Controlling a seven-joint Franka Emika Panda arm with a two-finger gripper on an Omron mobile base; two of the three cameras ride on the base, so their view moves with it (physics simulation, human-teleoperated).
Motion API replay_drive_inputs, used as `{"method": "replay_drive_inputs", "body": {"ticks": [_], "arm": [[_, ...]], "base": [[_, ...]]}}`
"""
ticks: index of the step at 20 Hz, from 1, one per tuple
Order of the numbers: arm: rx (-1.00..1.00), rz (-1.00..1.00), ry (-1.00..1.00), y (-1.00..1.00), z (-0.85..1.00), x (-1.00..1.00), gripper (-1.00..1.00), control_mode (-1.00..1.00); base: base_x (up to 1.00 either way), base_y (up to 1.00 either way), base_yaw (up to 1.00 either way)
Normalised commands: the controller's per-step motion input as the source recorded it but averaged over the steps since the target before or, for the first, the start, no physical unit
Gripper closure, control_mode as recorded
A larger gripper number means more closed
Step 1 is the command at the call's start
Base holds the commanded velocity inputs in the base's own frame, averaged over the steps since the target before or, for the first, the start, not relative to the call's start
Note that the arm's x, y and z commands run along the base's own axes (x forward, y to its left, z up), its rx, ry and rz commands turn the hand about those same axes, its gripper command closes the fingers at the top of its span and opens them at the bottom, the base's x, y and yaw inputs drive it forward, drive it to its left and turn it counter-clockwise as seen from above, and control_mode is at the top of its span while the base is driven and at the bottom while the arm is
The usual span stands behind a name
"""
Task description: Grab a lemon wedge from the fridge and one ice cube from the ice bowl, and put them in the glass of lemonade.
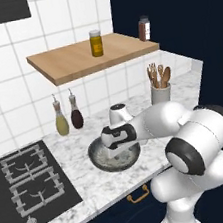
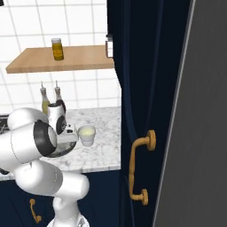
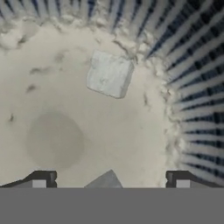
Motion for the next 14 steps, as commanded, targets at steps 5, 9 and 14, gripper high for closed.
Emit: {"method": "replay_drive_inputs", "body": {"ticks": [5, 9, 14], "arm": [[0.00, 0.00, -0.01, 0.00, -0.11, -0.17, -1.00, -1.00], [0.00, 0.00, 0.00, 0.00, -0.02, -0.08, -1.00, -1.00], [0.00, 0.00, 0.00, 0.00, -0.12, -0.15, 1.00, -1.00]], "base": [[0.00, 0.00, 0.00], [0.00, 0.00, 0.00], [0.00, 0.00, 0.00]]}}
